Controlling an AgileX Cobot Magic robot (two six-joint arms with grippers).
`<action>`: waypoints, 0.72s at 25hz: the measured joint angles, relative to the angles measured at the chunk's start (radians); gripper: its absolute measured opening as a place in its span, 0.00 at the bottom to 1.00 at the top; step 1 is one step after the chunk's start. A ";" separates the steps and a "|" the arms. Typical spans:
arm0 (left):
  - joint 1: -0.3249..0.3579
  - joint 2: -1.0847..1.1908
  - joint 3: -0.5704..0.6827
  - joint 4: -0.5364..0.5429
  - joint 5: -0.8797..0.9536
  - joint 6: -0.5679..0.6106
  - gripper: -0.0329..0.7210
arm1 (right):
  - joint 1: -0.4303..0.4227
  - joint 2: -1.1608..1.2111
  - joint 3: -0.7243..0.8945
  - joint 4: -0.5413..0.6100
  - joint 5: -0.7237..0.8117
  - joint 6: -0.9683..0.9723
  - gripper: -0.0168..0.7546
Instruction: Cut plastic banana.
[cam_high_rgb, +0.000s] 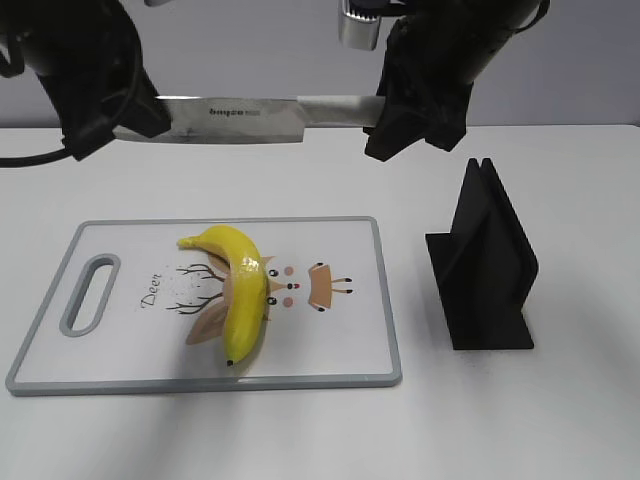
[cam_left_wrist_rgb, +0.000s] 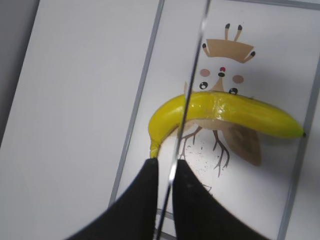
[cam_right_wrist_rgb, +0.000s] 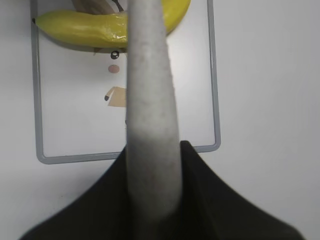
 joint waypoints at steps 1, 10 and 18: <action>0.001 0.000 0.000 -0.003 -0.007 -0.005 0.17 | 0.000 0.000 0.000 0.002 0.003 0.002 0.25; 0.007 -0.050 -0.001 -0.017 -0.061 -0.065 0.84 | -0.003 0.000 0.000 0.012 -0.002 0.040 0.24; 0.128 -0.185 -0.001 0.142 -0.128 -0.480 0.82 | -0.004 0.000 -0.013 0.005 -0.004 0.255 0.24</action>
